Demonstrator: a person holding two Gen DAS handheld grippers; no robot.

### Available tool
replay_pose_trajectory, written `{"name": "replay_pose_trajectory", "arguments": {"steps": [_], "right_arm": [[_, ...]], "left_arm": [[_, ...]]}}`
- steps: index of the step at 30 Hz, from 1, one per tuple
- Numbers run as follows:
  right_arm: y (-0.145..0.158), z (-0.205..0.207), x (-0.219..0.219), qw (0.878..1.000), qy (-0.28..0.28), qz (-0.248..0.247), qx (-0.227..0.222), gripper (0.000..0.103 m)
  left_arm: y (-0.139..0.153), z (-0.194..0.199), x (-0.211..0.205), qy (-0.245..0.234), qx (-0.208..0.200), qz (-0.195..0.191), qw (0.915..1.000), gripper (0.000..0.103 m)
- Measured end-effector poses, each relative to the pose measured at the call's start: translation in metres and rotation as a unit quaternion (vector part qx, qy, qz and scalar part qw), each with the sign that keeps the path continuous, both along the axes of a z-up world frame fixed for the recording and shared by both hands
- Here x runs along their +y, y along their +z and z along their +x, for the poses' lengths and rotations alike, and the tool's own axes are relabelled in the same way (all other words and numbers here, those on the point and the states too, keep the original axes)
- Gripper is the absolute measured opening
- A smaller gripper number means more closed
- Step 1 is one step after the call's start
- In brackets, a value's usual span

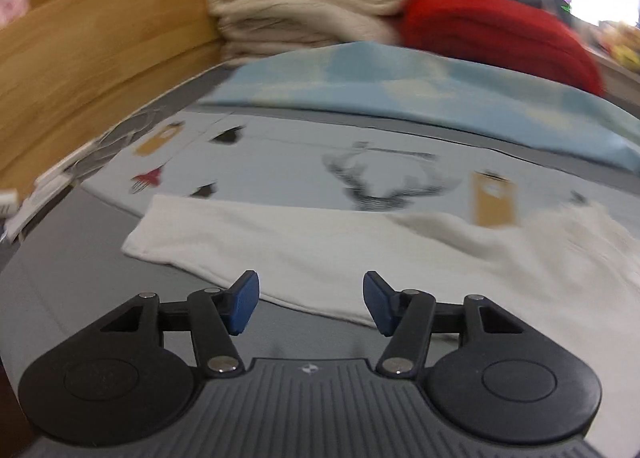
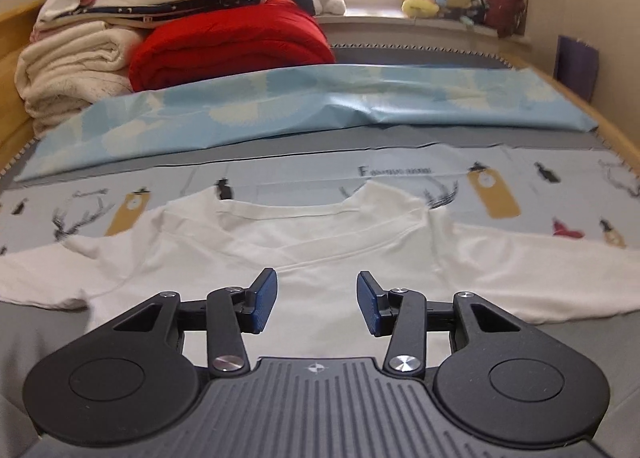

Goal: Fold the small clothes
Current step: 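Grasp the shirt side and sleeve with the left tool and fold it inward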

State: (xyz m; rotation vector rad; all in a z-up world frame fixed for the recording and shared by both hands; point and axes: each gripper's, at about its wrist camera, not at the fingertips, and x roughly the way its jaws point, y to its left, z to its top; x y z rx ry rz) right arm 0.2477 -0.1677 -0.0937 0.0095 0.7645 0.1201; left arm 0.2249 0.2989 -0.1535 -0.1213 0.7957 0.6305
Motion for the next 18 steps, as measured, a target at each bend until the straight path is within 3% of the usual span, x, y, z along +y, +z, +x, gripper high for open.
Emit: {"name": "replay_pose_trajectory", "arguments": {"steps": [1, 2, 6, 8, 12, 14, 15, 16, 18], "right_arm": [[-0.002, 0.001, -0.003, 1.0, 0.003, 0.001, 0.002, 0.015], [-0.003, 0.003, -0.008, 1.0, 0.003, 0.002, 0.005, 0.006], [-0.007, 0.007, -0.014, 1.0, 0.007, 0.0, 0.012, 0.006], [-0.009, 0.006, -0.014, 1.0, 0.022, -0.005, 0.014, 0.006], [-0.021, 0.01, -0.015, 0.999, 0.034, -0.019, 0.029, 0.006], [-0.03, 0.013, -0.015, 0.998, 0.027, -0.024, 0.045, 0.006], [-0.033, 0.014, -0.016, 0.998, 0.024, -0.024, 0.052, 0.006], [-0.036, 0.015, -0.016, 0.998, 0.022, -0.021, 0.056, 0.006], [-0.04, 0.016, -0.016, 0.998, 0.023, -0.019, 0.059, 0.006]], "left_arm": [[-0.008, 0.002, 0.013, 0.02, 0.001, -0.008, 0.9998, 0.064], [-0.017, 0.004, 0.029, 0.039, -0.001, -0.013, 0.9992, 0.064], [-0.041, 0.007, 0.08, 0.09, -0.016, -0.018, 0.9957, 0.064], [-0.05, 0.005, 0.109, 0.119, -0.028, -0.052, 0.9911, 0.064], [-0.064, -0.005, 0.159, 0.183, -0.062, -0.135, 0.9719, 0.06], [-0.072, -0.004, 0.169, 0.19, -0.052, -0.159, 0.9675, 0.032], [-0.072, -0.003, 0.169, 0.19, -0.05, -0.145, 0.9697, 0.021], [-0.07, -0.001, 0.168, 0.182, -0.05, -0.141, 0.9718, 0.003], [-0.057, 0.001, 0.162, 0.182, -0.059, -0.124, 0.9737, 0.002]]}}
